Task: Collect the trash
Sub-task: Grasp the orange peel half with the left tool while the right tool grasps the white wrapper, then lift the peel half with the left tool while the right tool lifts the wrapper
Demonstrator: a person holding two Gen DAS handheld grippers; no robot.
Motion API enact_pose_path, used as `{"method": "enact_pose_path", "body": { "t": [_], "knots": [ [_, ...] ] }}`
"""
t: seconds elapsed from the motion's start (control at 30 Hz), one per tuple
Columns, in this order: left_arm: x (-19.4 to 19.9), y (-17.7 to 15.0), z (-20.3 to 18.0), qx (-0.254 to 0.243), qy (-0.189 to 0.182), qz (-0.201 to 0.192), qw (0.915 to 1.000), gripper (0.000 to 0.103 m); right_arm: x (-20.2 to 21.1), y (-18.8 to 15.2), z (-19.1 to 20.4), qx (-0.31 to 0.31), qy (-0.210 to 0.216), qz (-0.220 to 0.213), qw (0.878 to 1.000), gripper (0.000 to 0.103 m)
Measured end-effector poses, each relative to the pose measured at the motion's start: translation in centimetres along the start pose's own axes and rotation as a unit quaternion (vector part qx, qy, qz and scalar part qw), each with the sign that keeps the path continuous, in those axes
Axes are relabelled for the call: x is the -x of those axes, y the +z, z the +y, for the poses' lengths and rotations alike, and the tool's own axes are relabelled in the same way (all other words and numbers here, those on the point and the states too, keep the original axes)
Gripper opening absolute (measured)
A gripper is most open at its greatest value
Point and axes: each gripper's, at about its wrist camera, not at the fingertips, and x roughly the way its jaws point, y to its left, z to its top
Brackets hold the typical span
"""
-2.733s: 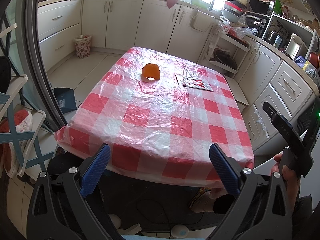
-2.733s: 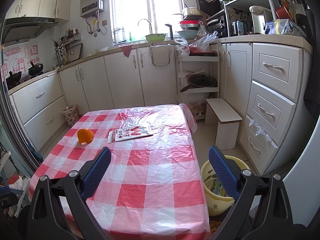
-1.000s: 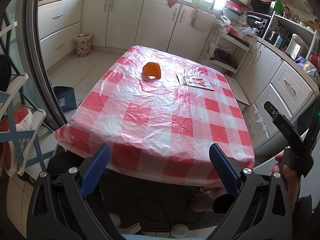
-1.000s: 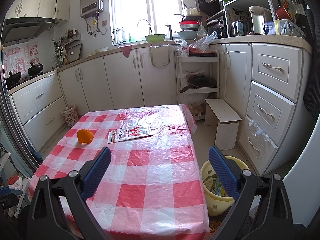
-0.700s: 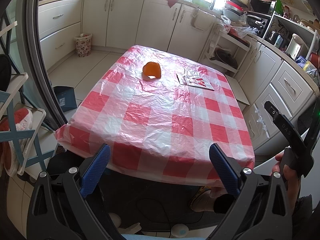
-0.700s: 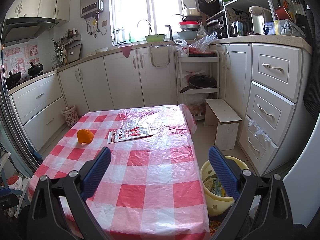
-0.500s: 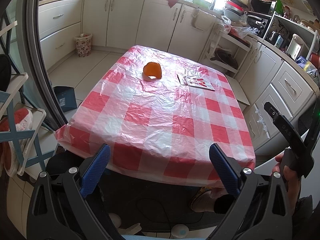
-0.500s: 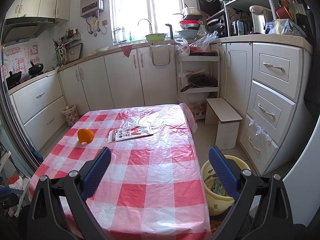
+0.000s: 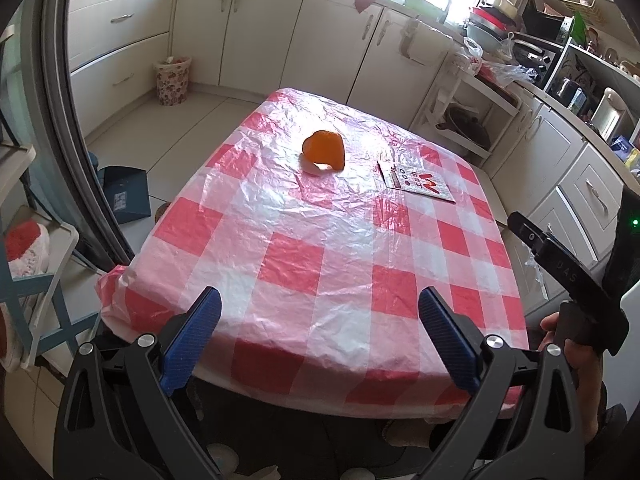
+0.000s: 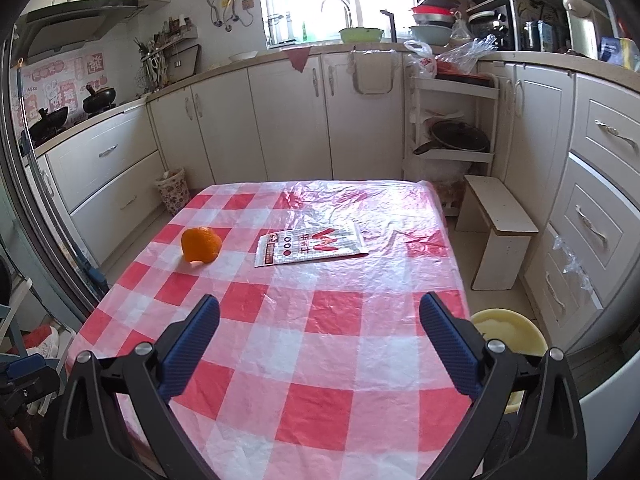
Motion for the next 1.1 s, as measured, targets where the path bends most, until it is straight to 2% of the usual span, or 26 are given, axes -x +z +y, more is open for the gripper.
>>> {"method": "enact_pose_path", "body": {
  "t": [0.17,0.3,0.5,0.63,0.83,0.87,0.9,0.93,0.97,1.0,1.03,1.07,1.1],
  "knots": [
    [-4.1,3.4,-0.8,-0.012,0.003,0.005,0.9999,0.095,-5.4,2.1,-0.5,-0.014,0.004,0.037,0.999,0.096],
    [-9.5,7.4,-1.5,-0.009,0.002,0.021,0.9997,0.095,-10.9,4.2,-1.8,-0.018,-0.012,0.078,0.997,0.096],
    [-17.1,11.9,-2.4,0.013,0.004,0.048,0.9987,0.095,-18.1,4.9,-3.3,-0.026,-0.018,0.148,0.988,0.096],
    [-20.9,13.6,-3.0,0.011,0.016,0.06,0.998,0.095,-20.2,4.5,-3.0,-0.024,-0.016,0.172,0.985,0.096],
    [-24.2,14.9,-3.1,0.022,0.022,0.062,0.9976,0.095,-21.4,4.3,-0.3,0.044,-0.023,0.177,0.983,0.096],
    [-24.4,15.0,-3.0,0.022,0.021,0.059,0.9978,0.095,-21.4,4.3,0.0,0.05,-0.019,0.175,0.983,0.092],
    [-24.5,15.0,-3.1,0.022,0.02,0.055,0.998,0.095,-21.3,4.2,0.3,0.055,-0.016,0.17,0.984,0.082],
    [-24.6,15.2,-3.1,0.023,0.016,0.052,0.9983,0.093,-21.3,4.4,0.4,0.057,-0.013,0.164,0.985,0.077],
    [-24.5,15.2,-3.0,0.023,0.011,0.048,0.9985,0.085,-21.1,4.4,0.5,0.058,-0.012,0.16,0.985,0.067],
    [-24.5,15.3,-3.1,0.022,0.012,0.044,0.9987,0.079,-21.0,4.4,0.8,0.06,-0.01,0.156,0.986,0.052],
    [-24.5,15.4,-3.0,0.019,0.008,0.045,0.9988,0.064,-20.9,4.5,1.0,0.062,-0.006,0.155,0.986,0.043],
    [-24.5,15.5,-3.0,0.015,0.003,0.046,0.9988,0.05,-20.9,4.6,1.1,0.061,-0.002,0.156,0.986,0.024],
    [-24.5,15.5,-2.9,0.017,-0.016,0.051,0.9984,0.042,-20.8,4.6,1.2,0.057,0.006,0.159,0.986,0.011]
  ]
}}
